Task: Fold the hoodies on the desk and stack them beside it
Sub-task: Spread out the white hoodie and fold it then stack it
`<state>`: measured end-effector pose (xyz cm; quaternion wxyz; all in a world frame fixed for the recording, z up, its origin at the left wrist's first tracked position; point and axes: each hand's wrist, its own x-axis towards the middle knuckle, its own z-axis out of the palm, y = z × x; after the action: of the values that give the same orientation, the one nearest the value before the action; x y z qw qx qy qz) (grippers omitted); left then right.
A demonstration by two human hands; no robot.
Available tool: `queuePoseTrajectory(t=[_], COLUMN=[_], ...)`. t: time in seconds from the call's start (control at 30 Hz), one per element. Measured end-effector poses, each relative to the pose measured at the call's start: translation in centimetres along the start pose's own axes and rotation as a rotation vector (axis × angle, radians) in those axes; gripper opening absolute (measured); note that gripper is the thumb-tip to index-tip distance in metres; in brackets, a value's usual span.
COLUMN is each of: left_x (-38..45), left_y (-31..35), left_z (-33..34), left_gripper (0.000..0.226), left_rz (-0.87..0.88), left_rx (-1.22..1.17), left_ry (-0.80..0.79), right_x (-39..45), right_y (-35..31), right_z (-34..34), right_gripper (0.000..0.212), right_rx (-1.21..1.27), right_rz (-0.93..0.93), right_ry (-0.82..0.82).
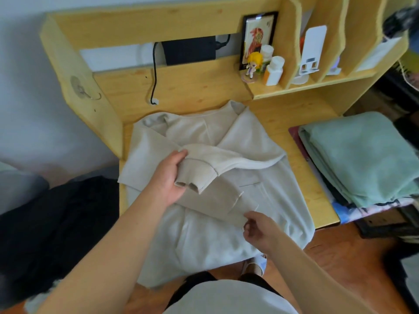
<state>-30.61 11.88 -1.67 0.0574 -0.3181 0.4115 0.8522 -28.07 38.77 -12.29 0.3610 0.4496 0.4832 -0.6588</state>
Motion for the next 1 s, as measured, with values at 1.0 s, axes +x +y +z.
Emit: queuePoseTrajectory(t=[1.0], left_x=[-7.6], left_y=[-17.8], left_z=[-14.7], left_gripper=[0.059], left_rz=[-0.002], left_rx=[1.685], left_ry=[0.461], right_x=[2.8], right_y=[-5.5], right_z=[-5.5], right_gripper=[0.064], right_rx=[-1.720], right_rz=[-0.783], right_ry=[0.367])
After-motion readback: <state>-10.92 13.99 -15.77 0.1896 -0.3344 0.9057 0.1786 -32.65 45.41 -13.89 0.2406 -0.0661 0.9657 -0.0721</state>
